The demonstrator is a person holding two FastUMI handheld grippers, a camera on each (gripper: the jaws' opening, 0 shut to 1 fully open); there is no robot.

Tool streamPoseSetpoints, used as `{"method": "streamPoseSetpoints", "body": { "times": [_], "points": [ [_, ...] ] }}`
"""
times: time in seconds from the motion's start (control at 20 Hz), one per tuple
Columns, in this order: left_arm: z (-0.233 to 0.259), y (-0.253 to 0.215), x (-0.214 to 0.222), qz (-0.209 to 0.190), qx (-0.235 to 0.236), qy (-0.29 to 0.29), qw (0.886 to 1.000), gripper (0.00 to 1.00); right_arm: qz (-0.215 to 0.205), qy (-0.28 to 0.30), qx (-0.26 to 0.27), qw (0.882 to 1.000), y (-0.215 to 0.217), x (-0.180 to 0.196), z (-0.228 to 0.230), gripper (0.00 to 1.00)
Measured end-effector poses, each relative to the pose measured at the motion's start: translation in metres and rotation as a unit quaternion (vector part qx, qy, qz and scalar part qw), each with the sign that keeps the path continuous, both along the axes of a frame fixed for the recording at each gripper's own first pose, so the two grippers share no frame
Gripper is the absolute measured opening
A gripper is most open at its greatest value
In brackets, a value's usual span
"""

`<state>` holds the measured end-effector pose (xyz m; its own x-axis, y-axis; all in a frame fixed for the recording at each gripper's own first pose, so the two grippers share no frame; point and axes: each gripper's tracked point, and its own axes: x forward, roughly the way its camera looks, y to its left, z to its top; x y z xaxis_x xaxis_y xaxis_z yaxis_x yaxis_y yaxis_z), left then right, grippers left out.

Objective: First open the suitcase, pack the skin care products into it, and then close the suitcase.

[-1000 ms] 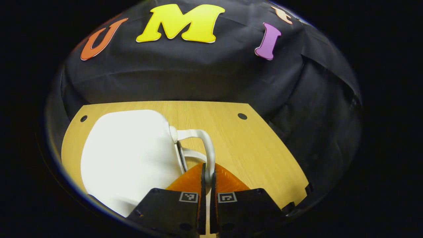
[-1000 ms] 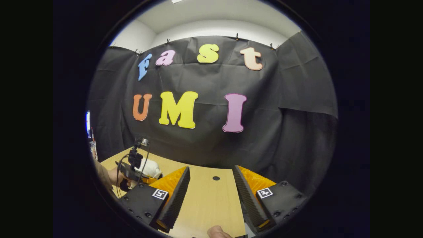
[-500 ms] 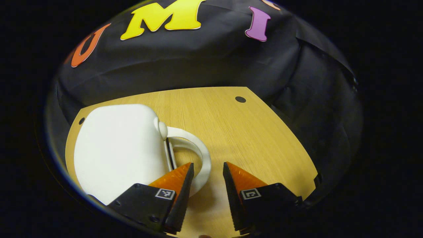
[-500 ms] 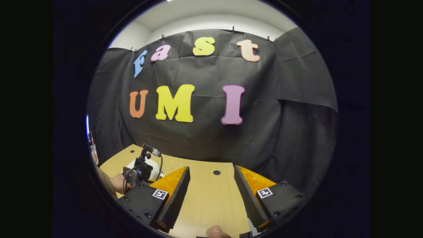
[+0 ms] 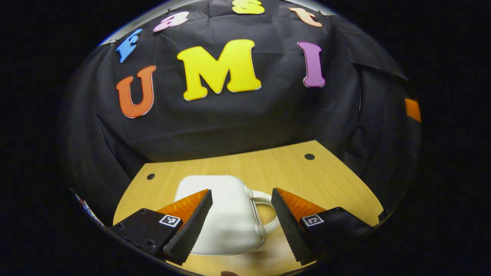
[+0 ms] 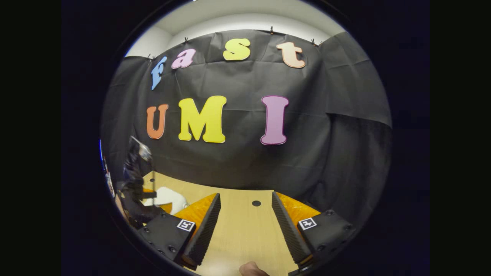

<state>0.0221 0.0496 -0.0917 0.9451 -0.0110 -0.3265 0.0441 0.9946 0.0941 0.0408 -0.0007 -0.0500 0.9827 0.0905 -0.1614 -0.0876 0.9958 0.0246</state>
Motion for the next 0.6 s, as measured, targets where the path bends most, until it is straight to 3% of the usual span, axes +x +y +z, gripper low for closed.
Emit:
{"method": "streamPoseSetpoints", "body": {
  "times": [0.2, 0.6],
  "points": [
    [0.062, 0.030, -0.030, 0.031, -0.012, -0.064, 0.997, 1.00, 0.011, -0.004, -0.001, 1.000, 0.030, 0.011, 0.013, 0.79],
    [0.113, 0.073, -0.056, 0.072, -0.030, -0.114, 0.990, 1.00, 0.033, -0.039, -0.010, 0.999, 0.080, 0.012, 0.038, 0.79]
  ]
}}
